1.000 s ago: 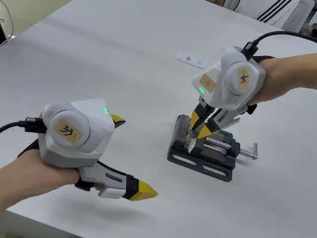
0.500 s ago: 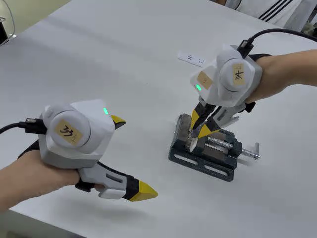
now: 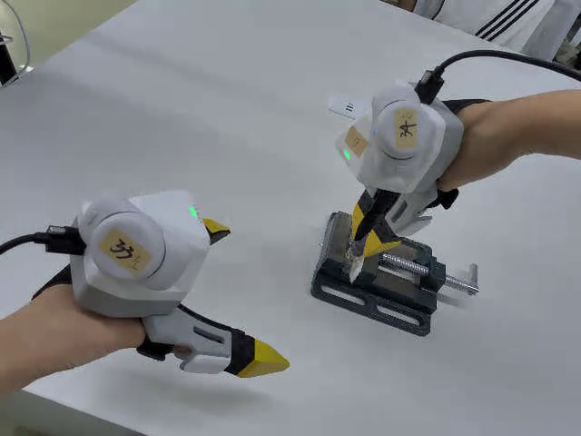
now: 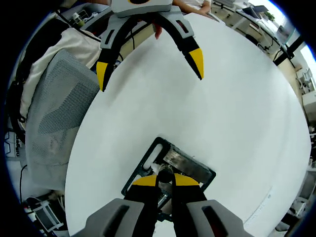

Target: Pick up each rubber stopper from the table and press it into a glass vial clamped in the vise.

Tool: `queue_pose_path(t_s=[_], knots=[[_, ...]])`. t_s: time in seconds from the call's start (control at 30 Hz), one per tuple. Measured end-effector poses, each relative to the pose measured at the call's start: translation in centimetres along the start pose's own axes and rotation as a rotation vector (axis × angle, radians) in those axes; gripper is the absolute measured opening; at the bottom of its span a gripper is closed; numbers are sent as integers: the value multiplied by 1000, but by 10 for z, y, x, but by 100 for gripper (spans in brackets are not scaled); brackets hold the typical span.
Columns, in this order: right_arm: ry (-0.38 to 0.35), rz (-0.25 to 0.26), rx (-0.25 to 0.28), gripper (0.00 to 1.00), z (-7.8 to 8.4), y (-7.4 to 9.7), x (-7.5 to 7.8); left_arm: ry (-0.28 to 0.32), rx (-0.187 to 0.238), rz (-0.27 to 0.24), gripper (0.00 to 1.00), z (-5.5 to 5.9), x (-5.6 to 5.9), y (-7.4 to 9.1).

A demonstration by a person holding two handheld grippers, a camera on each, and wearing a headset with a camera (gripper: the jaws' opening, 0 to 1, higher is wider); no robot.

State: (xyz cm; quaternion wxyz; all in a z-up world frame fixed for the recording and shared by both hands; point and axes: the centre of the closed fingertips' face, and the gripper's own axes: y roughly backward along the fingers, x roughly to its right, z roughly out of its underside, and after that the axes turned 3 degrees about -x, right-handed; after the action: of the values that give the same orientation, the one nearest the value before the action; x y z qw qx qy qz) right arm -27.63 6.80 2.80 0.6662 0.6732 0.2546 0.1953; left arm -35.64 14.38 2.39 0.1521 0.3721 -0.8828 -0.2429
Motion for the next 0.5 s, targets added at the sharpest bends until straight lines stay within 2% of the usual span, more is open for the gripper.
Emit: queue_pose_path(t_s=[0.07, 0.1, 0.23, 0.27, 0.5], knots=[[-29, -2, 2, 3, 0, 0, 0, -1, -1, 1, 99, 0, 0, 0], [-69, -6, 2, 3, 1, 0, 0, -1, -1, 2, 99, 0, 1, -1], [-118, -16, 1, 3, 0, -1, 1, -1, 0, 5, 99, -1, 1, -2], [-153, -21, -3, 3, 0, -1, 1, -1, 0, 7, 99, 0, 1, -2], [-193, -36, -26, 3, 0, 0, -4, -1, -1, 12, 99, -1, 3, -4]])
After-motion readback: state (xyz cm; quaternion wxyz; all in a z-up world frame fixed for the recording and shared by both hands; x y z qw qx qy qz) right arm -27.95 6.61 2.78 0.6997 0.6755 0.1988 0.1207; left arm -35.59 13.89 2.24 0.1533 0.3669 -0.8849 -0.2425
